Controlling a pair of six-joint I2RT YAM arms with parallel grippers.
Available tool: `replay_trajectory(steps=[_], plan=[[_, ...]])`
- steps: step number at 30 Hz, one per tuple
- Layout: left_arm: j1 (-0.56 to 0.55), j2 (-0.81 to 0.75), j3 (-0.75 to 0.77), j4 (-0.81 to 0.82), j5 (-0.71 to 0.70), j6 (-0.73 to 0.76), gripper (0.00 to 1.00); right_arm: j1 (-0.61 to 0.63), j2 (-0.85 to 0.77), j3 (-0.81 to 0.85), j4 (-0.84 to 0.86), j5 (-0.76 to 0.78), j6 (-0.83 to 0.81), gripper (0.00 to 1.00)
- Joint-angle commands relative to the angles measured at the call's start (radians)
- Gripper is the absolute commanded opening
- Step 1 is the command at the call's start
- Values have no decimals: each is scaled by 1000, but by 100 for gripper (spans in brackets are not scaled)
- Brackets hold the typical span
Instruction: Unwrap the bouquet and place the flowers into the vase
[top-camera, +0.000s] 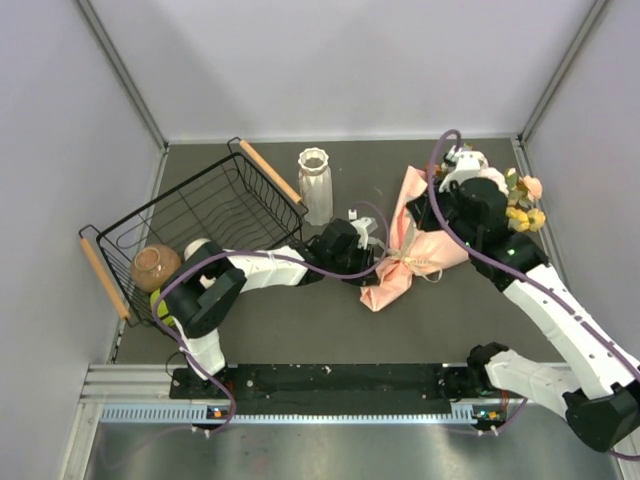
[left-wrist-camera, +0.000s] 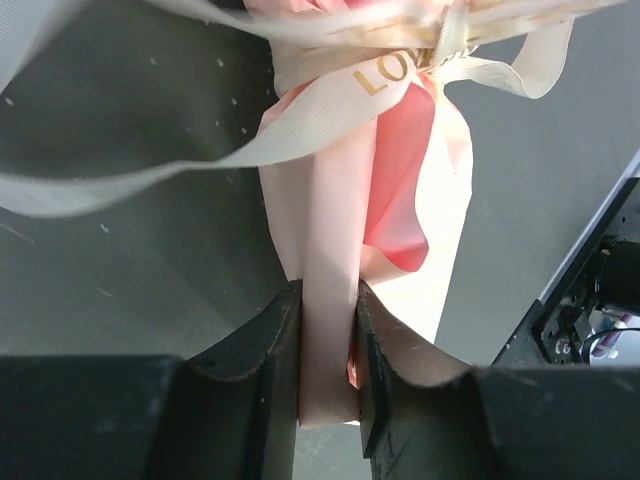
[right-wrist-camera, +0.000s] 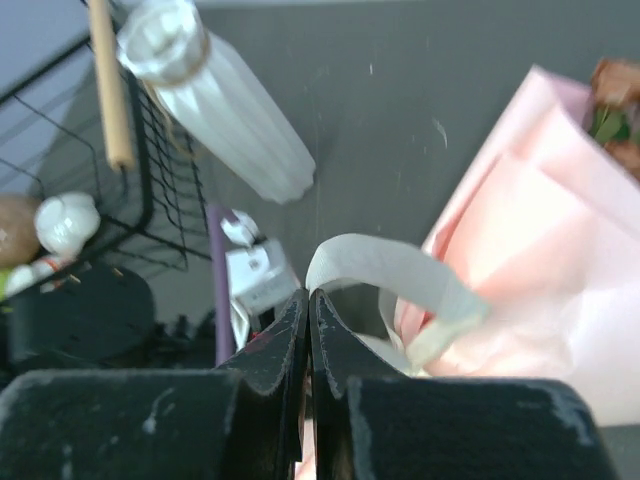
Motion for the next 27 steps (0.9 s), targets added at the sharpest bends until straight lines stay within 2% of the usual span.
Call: replay_trajectory(steps=[1, 6, 13, 17, 23, 27], plan=[[-9, -20, -61, 93, 14, -40, 29, 7, -65, 150, 32, 65, -10, 0], [-12, -15, -93, 111, 11, -45, 27, 7, -126, 236, 5, 125, -50, 0], [-12, 11, -81, 119, 19, -37, 25, 7, -258, 264, -30, 223, -98, 0], [-12, 23, -69, 116, 25, -31, 25, 7, -296, 270, -43, 214, -106, 0], [-13, -38, -76, 91, 18, -13, 26, 5, -278, 158, -57, 161, -55, 0], [-13, -101, -75, 57, 47, 7, 34, 7, -214, 29, -51, 38, 40, 1]])
